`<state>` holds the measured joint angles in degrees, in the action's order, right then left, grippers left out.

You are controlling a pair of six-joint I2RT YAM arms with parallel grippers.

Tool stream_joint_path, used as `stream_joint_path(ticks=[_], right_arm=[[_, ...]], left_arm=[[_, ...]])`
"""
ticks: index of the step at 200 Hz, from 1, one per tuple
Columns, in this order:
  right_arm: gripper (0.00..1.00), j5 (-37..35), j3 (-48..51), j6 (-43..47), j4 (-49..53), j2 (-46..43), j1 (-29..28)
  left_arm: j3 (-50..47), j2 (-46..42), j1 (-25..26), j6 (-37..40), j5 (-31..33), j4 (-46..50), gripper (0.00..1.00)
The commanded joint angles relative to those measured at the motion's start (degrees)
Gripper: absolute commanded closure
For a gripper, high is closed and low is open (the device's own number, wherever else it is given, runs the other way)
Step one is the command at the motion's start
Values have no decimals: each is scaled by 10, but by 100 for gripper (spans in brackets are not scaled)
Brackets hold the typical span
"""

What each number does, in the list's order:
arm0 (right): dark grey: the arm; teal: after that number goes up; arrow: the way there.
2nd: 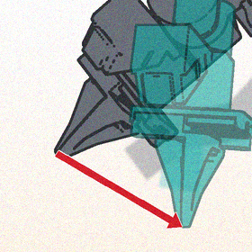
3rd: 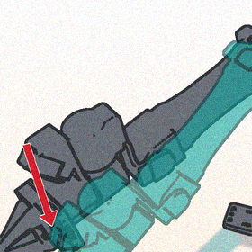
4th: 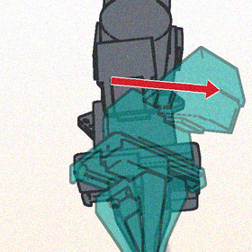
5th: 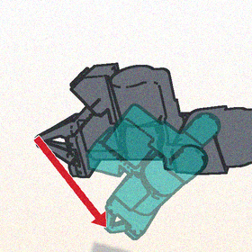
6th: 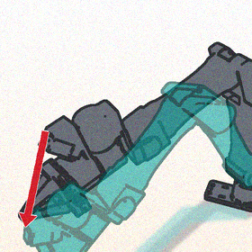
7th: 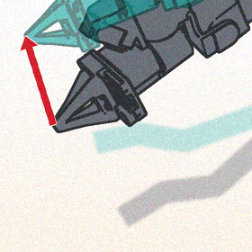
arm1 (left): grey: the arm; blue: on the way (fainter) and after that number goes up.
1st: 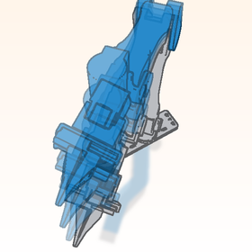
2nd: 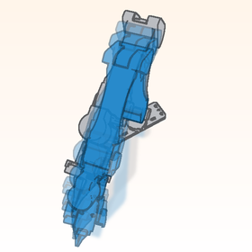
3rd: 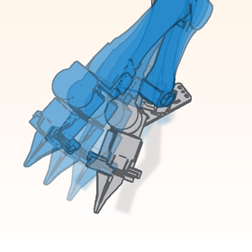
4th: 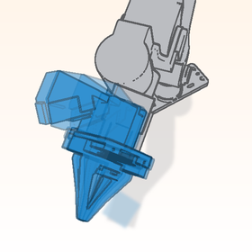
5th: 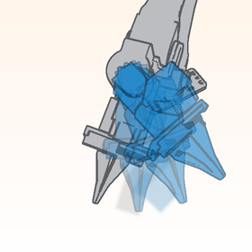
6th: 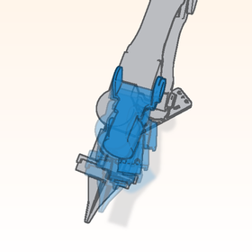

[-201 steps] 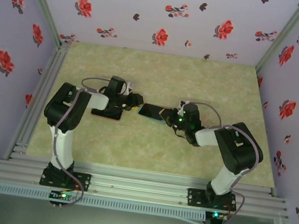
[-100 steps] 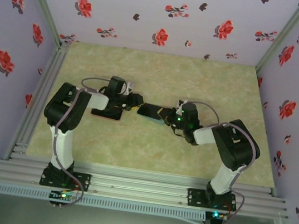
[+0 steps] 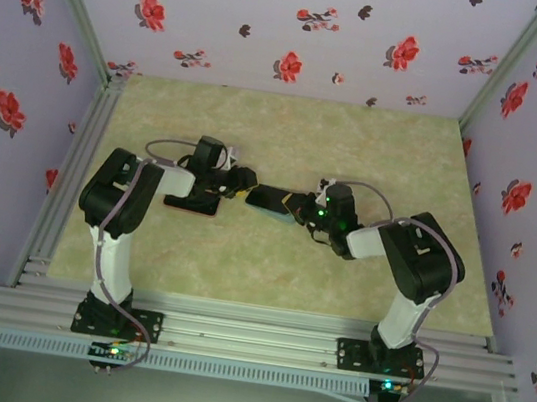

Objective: Put the phone into the phone case

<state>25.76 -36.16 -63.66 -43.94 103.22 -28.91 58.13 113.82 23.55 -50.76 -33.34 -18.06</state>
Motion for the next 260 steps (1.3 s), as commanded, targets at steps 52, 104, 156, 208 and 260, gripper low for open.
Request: stream_joint_path(ticks=[52, 104, 156, 208, 260], right_arm=[[100, 5, -8, 25, 81, 39, -20], [100, -8, -13, 36, 101, 41, -26], [100, -23, -17, 46, 123, 40, -34], [97, -34, -16, 53, 143, 34, -36], [91, -45, -28, 64, 190, 24, -37]], left_arm=[[-32, 0, 7, -49, 2, -65, 58], [-42, -4, 11, -58, 10, -72, 57], [-55, -11, 15, -63, 12, -78, 57], [-67, -21, 18, -64, 16, -80, 57], [-79, -33, 19, -64, 16, -87, 57]])
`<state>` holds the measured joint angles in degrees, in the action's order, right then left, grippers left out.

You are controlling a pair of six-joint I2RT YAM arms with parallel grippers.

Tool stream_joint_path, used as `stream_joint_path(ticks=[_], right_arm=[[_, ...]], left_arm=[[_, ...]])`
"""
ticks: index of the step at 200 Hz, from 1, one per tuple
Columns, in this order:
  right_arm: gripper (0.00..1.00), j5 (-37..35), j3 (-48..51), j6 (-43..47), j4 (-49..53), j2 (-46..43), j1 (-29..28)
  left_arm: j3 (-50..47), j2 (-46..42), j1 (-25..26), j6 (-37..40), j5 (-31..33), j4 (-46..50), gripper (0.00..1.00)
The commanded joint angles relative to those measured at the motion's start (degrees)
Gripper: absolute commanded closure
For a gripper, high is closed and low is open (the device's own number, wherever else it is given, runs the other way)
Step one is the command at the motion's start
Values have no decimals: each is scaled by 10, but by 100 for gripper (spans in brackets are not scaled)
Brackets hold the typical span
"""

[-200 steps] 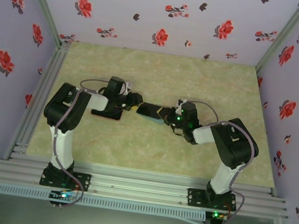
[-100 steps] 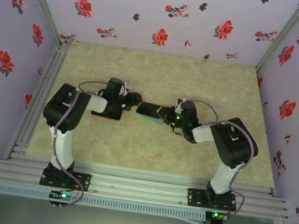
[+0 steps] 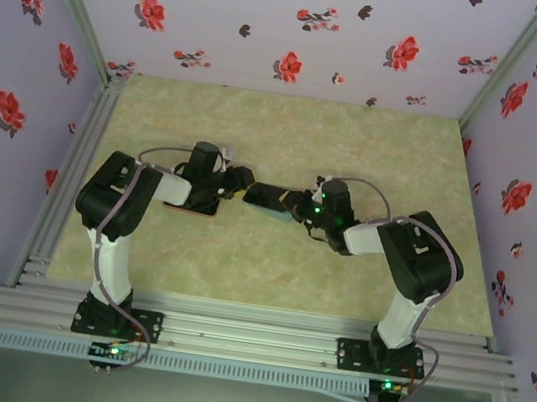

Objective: Put the phone into the phone case

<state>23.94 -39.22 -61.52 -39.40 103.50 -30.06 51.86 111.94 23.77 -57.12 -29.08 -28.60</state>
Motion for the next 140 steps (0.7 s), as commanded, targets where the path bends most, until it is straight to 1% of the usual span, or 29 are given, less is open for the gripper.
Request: stream_joint_path(ticks=[1, 54, 96, 117, 140], right_arm=[[91, -27, 2, 43, 145, 21, -26], [78, -41, -15, 56, 194, 8, -31], [72, -48, -29, 69, 229, 1, -33], [64, -49, -38, 73, 246, 3, -34], [59, -49, -54, 83, 270, 4, -35]], left_arm=[[-17, -15, 17, 0, -26, 18, 57], [-25, -14, 19, -5, -30, 1, 57], [-30, -12, 20, -11, -32, -13, 57], [-30, -14, 21, -11, -31, -14, 57], [-29, -15, 23, -12, -30, -17, 57]])
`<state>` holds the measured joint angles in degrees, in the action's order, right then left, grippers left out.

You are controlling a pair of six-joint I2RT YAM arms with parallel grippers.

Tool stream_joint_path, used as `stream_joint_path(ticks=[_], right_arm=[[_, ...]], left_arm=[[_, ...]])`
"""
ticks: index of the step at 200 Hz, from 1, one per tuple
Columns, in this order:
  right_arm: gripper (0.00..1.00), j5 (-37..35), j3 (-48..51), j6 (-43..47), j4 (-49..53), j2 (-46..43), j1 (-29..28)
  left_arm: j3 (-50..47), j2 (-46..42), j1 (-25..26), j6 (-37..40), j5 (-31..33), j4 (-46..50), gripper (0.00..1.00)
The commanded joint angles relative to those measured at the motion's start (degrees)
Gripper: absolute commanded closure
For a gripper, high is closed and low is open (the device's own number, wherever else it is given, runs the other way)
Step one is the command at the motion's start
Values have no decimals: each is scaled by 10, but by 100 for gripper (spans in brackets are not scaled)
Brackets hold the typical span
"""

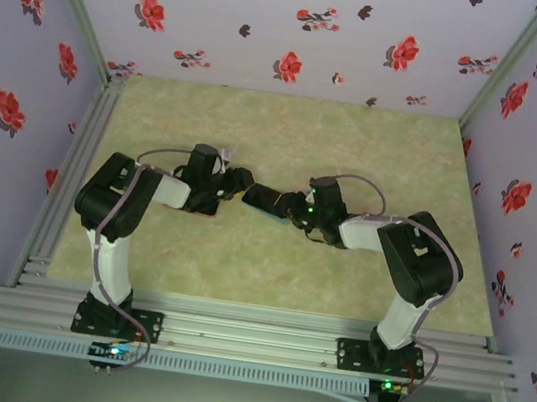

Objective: Put the phone into the phone case

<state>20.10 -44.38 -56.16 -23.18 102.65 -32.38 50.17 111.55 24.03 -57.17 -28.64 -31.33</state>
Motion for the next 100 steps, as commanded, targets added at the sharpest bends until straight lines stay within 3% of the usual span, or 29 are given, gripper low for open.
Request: stream_joint_path(ticks=[1, 56, 100], right_arm=[[59, -10, -2, 29, 109, 12, -11], [48, -22, -41, 46, 194, 9, -13], [47, -32, -98, 64, 295, 10, -12]], left_arm=[[-12, -10, 20, -12, -34, 10, 57], [-16, -9, 25, -16, -31, -3, 57], [-18, -8, 26, -19, -27, -18, 57]])
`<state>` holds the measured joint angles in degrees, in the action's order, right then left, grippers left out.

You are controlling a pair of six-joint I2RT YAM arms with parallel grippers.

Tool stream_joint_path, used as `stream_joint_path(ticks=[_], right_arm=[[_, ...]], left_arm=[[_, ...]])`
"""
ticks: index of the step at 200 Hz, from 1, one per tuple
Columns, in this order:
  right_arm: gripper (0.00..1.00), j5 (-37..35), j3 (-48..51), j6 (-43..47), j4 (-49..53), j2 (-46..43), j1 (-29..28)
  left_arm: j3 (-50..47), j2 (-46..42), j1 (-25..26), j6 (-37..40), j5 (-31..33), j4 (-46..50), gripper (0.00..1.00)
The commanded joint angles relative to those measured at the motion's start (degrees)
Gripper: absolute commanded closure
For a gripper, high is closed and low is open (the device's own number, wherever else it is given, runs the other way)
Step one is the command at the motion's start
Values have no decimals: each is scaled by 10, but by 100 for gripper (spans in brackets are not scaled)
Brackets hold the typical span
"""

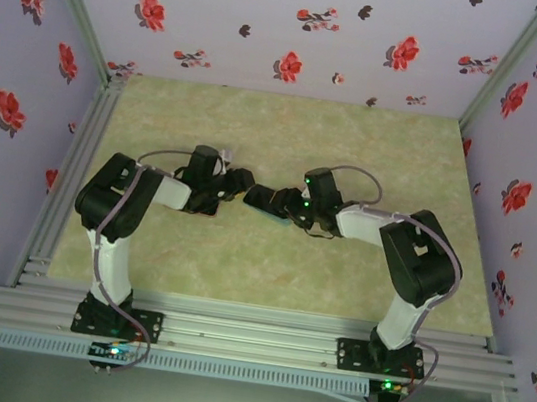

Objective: Put the phone into the phone case

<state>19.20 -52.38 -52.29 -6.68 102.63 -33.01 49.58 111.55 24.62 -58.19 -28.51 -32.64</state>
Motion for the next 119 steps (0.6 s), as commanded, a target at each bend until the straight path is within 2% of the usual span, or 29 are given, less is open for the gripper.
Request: stream_joint_path(ticks=[1, 119], right_arm=[[47, -24, -19, 25, 133, 10, -6], [42, -37, -139, 58, 304, 31, -9]], left_arm=[[-13, -8, 21, -9, -29, -5, 57], [-31, 9, 28, -39, -30, -74, 57]])
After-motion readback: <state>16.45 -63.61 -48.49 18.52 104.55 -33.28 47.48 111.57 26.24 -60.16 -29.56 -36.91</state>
